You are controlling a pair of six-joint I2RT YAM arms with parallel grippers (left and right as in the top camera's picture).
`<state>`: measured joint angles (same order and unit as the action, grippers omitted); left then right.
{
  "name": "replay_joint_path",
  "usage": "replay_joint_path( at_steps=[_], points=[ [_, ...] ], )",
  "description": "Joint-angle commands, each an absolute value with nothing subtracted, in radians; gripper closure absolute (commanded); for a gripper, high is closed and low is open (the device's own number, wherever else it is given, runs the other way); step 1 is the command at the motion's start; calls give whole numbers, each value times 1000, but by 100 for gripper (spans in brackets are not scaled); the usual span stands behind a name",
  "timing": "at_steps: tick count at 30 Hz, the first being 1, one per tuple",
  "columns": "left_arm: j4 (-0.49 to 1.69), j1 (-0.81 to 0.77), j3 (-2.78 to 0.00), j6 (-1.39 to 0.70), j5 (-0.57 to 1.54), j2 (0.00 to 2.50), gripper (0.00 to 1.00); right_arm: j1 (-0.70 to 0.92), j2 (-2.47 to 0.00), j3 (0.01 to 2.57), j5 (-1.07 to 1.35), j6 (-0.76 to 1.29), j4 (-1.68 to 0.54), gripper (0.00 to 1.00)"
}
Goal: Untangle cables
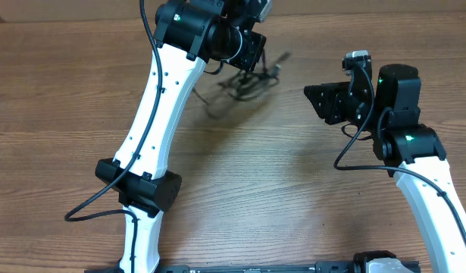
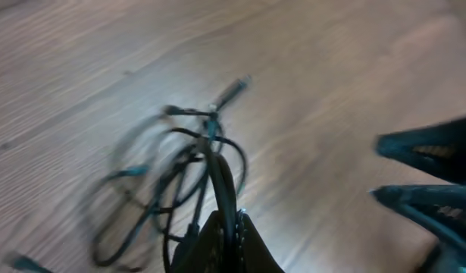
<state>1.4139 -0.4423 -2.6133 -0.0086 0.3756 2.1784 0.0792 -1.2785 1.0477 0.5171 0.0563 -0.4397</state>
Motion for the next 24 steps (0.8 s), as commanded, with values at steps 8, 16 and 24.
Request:
replay_joint_path(
  at_steps=[8, 16, 24],
  points=[
    [1410, -436, -2641, 53, 708, 2137, 96, 78, -1276, 1060, 664, -373, -511, 42],
    [1409, -436, -2641, 53, 807, 2137, 96, 78, -1318, 1060, 675, -368, -531, 37],
    [1387, -437, -2641, 23, 916, 2137, 96, 78, -1378, 1060, 675, -455, -449, 23]
  ],
)
